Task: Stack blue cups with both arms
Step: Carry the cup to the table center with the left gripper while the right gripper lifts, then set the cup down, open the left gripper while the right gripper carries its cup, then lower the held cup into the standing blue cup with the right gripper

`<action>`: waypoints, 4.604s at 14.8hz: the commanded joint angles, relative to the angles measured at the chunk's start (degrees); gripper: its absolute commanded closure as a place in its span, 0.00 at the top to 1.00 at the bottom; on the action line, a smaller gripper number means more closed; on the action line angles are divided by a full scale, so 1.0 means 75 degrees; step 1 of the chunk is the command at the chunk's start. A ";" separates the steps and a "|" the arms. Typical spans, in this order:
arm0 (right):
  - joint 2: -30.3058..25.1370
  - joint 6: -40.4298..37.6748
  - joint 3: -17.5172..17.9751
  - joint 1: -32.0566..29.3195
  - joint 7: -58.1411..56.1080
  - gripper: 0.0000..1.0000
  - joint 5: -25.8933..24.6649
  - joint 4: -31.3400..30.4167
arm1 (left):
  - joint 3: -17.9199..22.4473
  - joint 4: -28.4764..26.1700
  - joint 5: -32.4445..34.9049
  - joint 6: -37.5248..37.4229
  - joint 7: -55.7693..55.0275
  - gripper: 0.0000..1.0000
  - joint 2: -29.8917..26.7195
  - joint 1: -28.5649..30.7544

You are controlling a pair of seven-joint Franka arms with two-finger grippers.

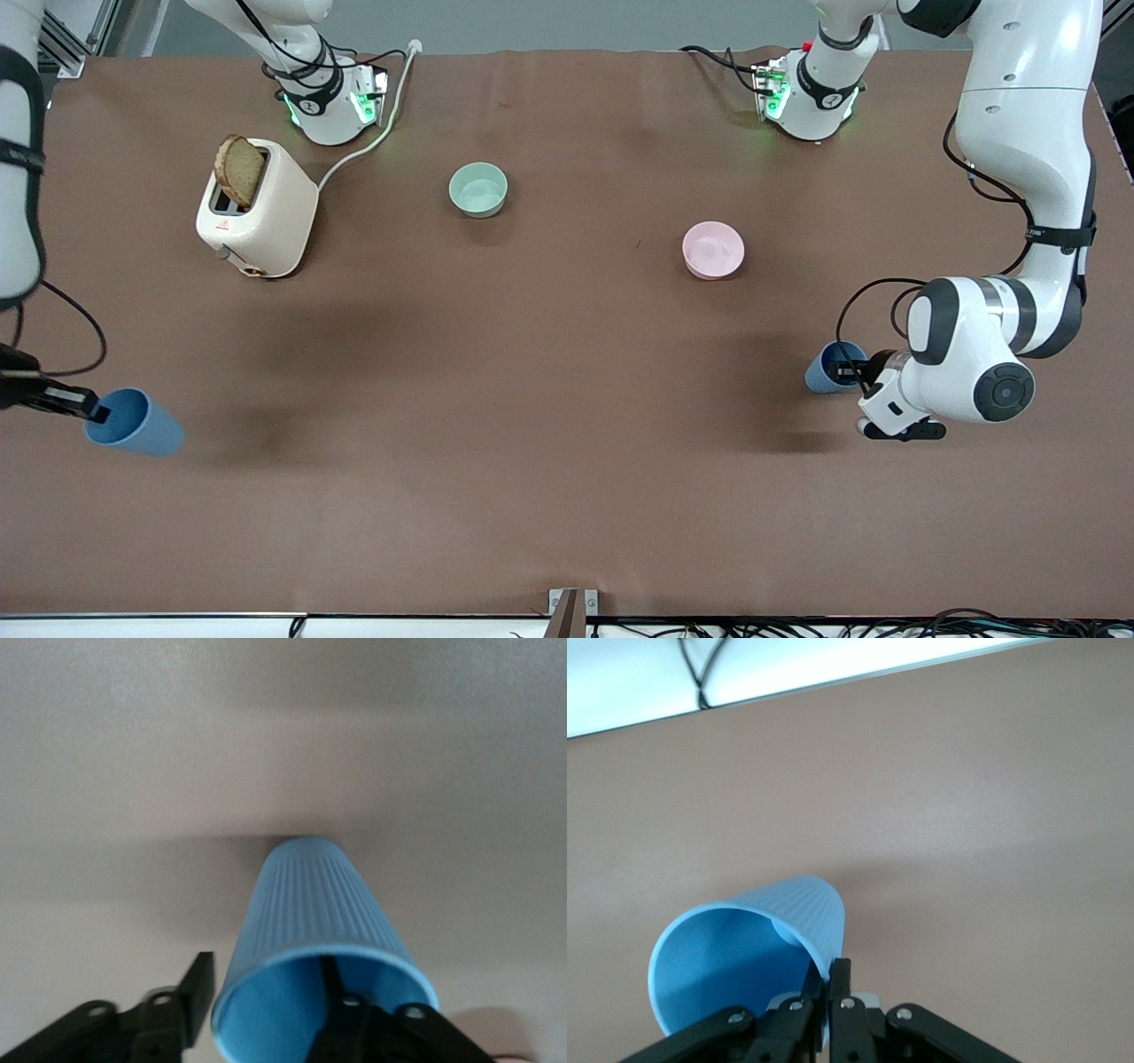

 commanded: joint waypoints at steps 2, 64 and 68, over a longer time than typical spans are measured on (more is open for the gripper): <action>-0.1554 -0.1216 0.0806 0.0020 0.1167 0.00 -0.0998 -0.0401 | 0.0013 -0.0184 0.0018 -0.0304 0.0043 0.11 -0.0361 0.0007; -0.1479 -0.0580 0.5739 0.0641 0.7976 0.00 -0.1832 -0.1538 | -0.1722 0.2382 0.1179 -0.0573 -0.0918 1.00 -0.1438 0.0697; -0.0259 0.0219 0.5954 0.1250 0.8856 0.00 -0.2875 -0.1539 | -0.0648 0.2406 0.1097 -0.1122 -0.0906 1.00 -0.1965 0.0466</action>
